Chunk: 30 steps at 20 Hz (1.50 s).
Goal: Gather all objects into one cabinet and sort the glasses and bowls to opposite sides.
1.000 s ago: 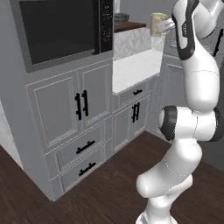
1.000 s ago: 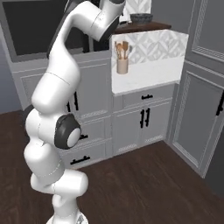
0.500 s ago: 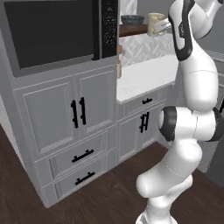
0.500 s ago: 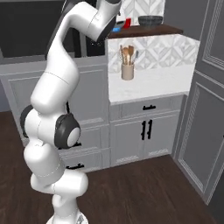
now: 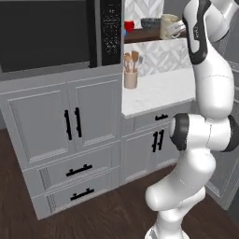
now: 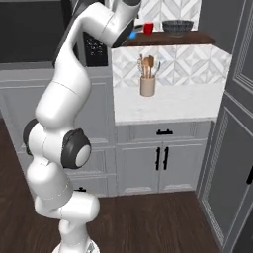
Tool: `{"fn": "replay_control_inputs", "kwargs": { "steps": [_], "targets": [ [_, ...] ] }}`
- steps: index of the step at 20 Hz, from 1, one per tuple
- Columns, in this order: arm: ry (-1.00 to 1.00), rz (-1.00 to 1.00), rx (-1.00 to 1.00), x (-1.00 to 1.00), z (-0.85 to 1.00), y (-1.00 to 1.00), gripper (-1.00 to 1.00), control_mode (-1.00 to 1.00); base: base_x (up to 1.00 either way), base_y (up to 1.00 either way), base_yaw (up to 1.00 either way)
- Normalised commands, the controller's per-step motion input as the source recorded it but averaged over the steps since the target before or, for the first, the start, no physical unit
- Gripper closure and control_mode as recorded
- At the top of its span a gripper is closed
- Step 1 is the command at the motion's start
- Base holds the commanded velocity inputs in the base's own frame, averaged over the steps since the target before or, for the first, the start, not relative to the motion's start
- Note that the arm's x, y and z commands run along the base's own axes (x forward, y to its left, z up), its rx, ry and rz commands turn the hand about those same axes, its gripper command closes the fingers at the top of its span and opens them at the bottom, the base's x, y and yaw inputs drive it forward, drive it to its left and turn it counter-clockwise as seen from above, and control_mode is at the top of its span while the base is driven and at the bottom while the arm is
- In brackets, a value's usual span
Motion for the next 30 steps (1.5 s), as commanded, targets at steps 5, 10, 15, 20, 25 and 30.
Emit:
{"fn": "replay_control_inputs", "kwargs": {
  "steps": [5,10,15,20,25,30],
  "targets": [
    [0.0,0.0,0.0,0.0,0.0,0.0,1.0,1.0,0.44,-0.54,0.41],
    [0.0,0.0,0.0,0.0,0.0,0.0,1.0,1.0,0.42,-0.57,0.4],
    [0.0,0.0,0.0,0.0,0.0,0.0,1.0,1.0,0.33,-0.69,0.34],
    [0.0,0.0,0.0,0.0,0.0,0.0,1.0,1.0,0.22,-0.84,0.24],
    [0.0,0.0,0.0,0.0,0.0,0.0,1.0,1.0,0.2,-0.64,0.16],
    [0.0,0.0,0.0,0.0,0.0,0.0,1.0,1.0,0.28,0.0,0.0]
  ]
}}
